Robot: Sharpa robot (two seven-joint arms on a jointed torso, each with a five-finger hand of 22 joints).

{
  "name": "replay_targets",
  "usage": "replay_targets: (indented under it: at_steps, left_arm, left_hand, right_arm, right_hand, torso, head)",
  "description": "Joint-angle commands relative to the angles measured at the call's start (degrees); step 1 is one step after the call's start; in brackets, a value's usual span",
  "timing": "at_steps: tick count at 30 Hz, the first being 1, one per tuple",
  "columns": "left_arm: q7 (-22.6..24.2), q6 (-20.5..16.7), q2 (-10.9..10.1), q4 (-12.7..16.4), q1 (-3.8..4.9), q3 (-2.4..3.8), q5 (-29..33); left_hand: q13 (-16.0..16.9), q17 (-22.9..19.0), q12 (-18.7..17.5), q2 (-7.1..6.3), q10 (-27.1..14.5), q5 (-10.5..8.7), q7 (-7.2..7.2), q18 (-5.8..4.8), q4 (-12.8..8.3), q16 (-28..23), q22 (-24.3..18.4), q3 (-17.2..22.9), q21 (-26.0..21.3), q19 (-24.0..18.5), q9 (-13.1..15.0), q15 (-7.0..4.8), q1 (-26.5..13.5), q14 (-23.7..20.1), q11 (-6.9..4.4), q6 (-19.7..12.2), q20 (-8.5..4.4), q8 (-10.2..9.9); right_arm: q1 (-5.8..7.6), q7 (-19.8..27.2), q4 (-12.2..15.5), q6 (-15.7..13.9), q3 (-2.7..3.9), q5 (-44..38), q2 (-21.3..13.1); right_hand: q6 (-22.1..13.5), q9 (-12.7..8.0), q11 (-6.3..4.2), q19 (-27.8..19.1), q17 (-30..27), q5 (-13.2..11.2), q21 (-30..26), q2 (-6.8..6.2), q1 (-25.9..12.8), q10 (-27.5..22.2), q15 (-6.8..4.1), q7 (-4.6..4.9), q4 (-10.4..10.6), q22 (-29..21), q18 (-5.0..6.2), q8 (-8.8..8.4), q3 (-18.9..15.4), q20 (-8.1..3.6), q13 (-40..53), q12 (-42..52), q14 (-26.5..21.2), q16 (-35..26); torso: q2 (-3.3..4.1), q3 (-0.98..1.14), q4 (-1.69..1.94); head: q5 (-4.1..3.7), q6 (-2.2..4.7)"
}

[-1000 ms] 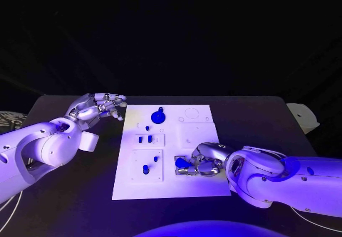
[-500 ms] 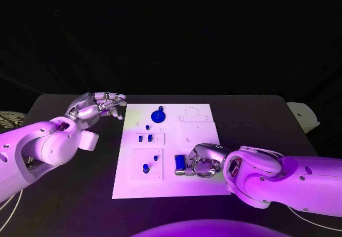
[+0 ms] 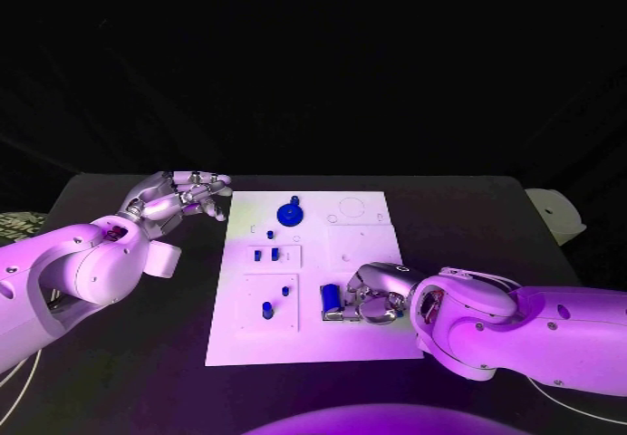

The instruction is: Assemble the parts on the task board

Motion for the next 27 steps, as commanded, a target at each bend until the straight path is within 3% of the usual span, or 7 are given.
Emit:
replay_targets:
  at_steps: [1,3,6,17,21,24,27]
  left_arm:
    - [0.2,0.7,0.1,0.1,0.02,0.03,0.1]
    - [0.1,0.7,0.1,0.1,0.02,0.02,0.1]
    - [0.1,0.7,0.1,0.1,0.02,0.01,0.1]
    - [0.1,0.7,0.1,0.1,0.02,-0.01,0.1]
    - [0.1,0.7,0.1,0.1,0.02,-0.02,0.1]
    - [0.0,0.7,0.1,0.1,0.02,-0.02,0.1]
    - [0.0,0.7,0.0,0.1,0.02,-0.02,0.1]
  left_hand:
    - [0.0,-0.1,0.2,0.53,-0.4,0.21,0.14,0.83,0.1,-0.1,-0.1,0.0,-0.2,0.3,-0.1,0.25,0.1,0.0,0.04,-0.4,-0.04,-0.2]
    - [0.0,-0.1,0.2,0.53,-0.4,0.21,0.14,0.83,0.1,-0.1,-0.1,0.0,-0.2,0.3,-0.1,0.25,0.1,0.0,0.04,-0.4,-0.04,-0.2]
    - [0.0,-0.1,0.2,0.53,-0.4,0.21,0.14,0.83,0.1,-0.1,-0.1,0.0,-0.2,0.3,-0.1,0.25,0.1,0.0,0.04,-0.4,-0.04,-0.2]
    - [0.0,-0.1,0.2,0.59,-0.4,0.21,0.15,0.83,0.2,-0.1,-0.1,0.1,-0.2,0.3,-0.1,0.25,0.1,0.0,0.05,-0.4,-0.04,-0.2]
    - [0.0,-0.1,0.2,0.59,-0.4,0.21,0.15,0.83,0.2,-0.1,-0.1,0.1,-0.2,0.3,-0.1,0.25,0.1,0.0,0.05,-0.4,-0.04,-0.2]
    - [0.0,-0.1,0.2,0.68,-0.5,0.20,0.17,0.82,0.2,-0.1,-0.1,0.1,-0.3,0.4,-0.1,0.26,0.1,0.0,0.06,-0.4,-0.04,-0.2]
    - [0.0,-0.1,0.2,0.68,-0.5,0.20,0.17,0.82,0.2,-0.1,-0.1,0.1,-0.3,0.4,-0.1,0.26,0.1,0.0,0.06,-0.4,-0.04,-0.2]
  right_arm:
    - [-0.02,-0.1,-0.2,0.7,0.01,-1.8,0.0]
    - [0.00,-0.4,-0.5,0.5,0.01,-2.1,0.1]
    - [0.03,-0.7,-0.8,0.5,0.02,-2.4,0.2]
    - [0.07,-0.9,-1.8,1.3,0.03,-2.3,1.1]
    - [0.07,-0.6,-2.0,1.7,0.04,-1.7,1.4]
    - [0.07,-0.2,-2.0,1.6,0.04,-1.5,1.6]
    - [0.07,0.1,-2.0,1.3,0.04,-1.3,1.6]
  right_hand:
    - [0.4,-0.1,-0.33,6.1,9.3,0.7,0.3,1.24,1.2,2.6,-0.37,-0.17,0.1,15.1,-0.82,0.24,-0.2,-0.28,10.0,0.2,4.9,0.3]
    - [0.4,-0.3,-0.36,6.1,9.3,3.6,0.3,1.94,1.9,2.6,-0.39,-0.20,0.1,15.1,-0.82,0.21,-0.6,-0.30,10.1,0.3,4.8,0.3]
    - [0.4,-0.4,-0.38,6.1,9.3,5.3,0.3,3.15,2.4,2.6,-0.41,-0.23,0.1,15.1,-0.82,0.20,-0.8,-0.31,10.1,0.3,4.9,0.3]
    - [0.2,-0.7,-0.45,6.1,9.3,6.0,0.3,2.60,5.5,2.6,-0.46,-0.28,-0.1,15.1,-0.82,0.06,-1.1,-0.36,10.2,0.2,4.8,0.2]
    - [0.1,-1.0,-0.37,6.1,9.2,3.3,0.3,-0.69,8.6,2.6,-0.41,-0.17,-0.2,15.1,-0.82,-0.06,-3.2,-0.33,10.2,0.1,4.8,0.2]
    - [0.4,-1.1,-0.24,6.1,9.2,-1.5,0.3,-2.03,9.4,2.5,-0.31,-0.05,0.0,15.1,-0.82,0.05,-5.6,-0.25,10.1,-0.2,4.8,0.2]
    - [0.4,-1.1,-0.19,6.1,9.1,-3.3,0.3,-2.49,9.1,2.5,-0.26,0.00,0.0,15.1,-0.82,0.15,-7.0,-0.20,10.1,-0.2,4.8,0.1]
  torso:
    - [0.01,-0.03,0.02]
    - [0.01,-0.03,0.02]
    - [0.02,-0.02,0.03]
    - [0.01,-0.03,0.03]
    - [0.01,-0.04,-0.01]
    - [-0.01,-0.04,-0.03]
    - [0.00,-0.01,-0.02]
  head:
    - [0.08,0.02]
    - [0.12,0.04]
    - [0.08,0.11]
    - [0.09,0.14]
    - [0.17,0.12]
    - [0.11,0.12]
    - [0.15,0.20]
